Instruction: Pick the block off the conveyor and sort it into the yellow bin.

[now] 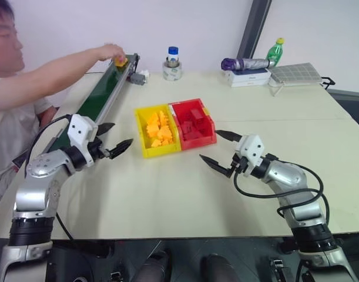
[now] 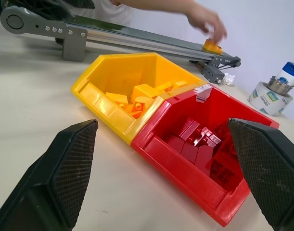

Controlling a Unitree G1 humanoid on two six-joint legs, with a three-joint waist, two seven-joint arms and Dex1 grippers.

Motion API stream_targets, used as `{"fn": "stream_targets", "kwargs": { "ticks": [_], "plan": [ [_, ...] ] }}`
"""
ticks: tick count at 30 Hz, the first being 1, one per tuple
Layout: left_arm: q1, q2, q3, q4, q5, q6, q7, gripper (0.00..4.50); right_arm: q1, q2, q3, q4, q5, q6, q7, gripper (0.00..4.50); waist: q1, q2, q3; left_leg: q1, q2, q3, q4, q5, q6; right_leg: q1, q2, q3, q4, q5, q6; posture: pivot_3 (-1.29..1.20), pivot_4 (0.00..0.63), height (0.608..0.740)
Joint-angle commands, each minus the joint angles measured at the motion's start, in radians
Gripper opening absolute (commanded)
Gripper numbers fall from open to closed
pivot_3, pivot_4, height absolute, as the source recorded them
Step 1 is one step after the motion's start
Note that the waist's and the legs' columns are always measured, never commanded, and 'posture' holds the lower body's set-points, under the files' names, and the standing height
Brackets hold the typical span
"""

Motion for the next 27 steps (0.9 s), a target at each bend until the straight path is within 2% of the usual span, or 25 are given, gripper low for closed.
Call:
{"fn": "stream_targets", "kwargs": {
  "ticks": [1, 13, 27],
  "plan": [
    [-0.026, -0.003, 0.014, -0.014, -0.027, -0.012, -0.009, 4.42, -0.001, -0.007, -0.019, -0.032, 0.01, -0.005, -0.006, 4.5, 0.0, 0.0, 0.0, 0.0, 0.0, 0.0, 0.0, 0.0, 0.0, 0.0, 0.0, 0.0, 0.0, 0.0, 0.0, 0.0, 0.15, 0.74],
    [0.001, -0.004, 0.05, -0.023, -0.054, -0.038, -0.02, 4.42, -0.01, -0.007, -0.017, -0.024, 0.011, -0.005, -0.003, 4.5, -0.001, 0.0, 0.0, 0.0, 0.0, 0.0, 0.0, 0.0, 0.0, 0.0, 0.0, 0.0, 0.0, 0.0, 0.0, 0.0, 0.15, 0.74],
    [0.105, -0.006, 0.093, -0.111, -0.076, -0.066, 0.015, 4.42, -0.031, -0.004, -0.011, -0.001, 0.011, -0.012, 0.011, 4.5, -0.001, 0.0, 0.0, 0.0, 0.0, 0.0, 0.0, 0.0, 0.0, 0.0, 0.0, 0.0, 0.0, 0.0, 0.0, 0.0, 0.15, 0.74]
  ]
}}
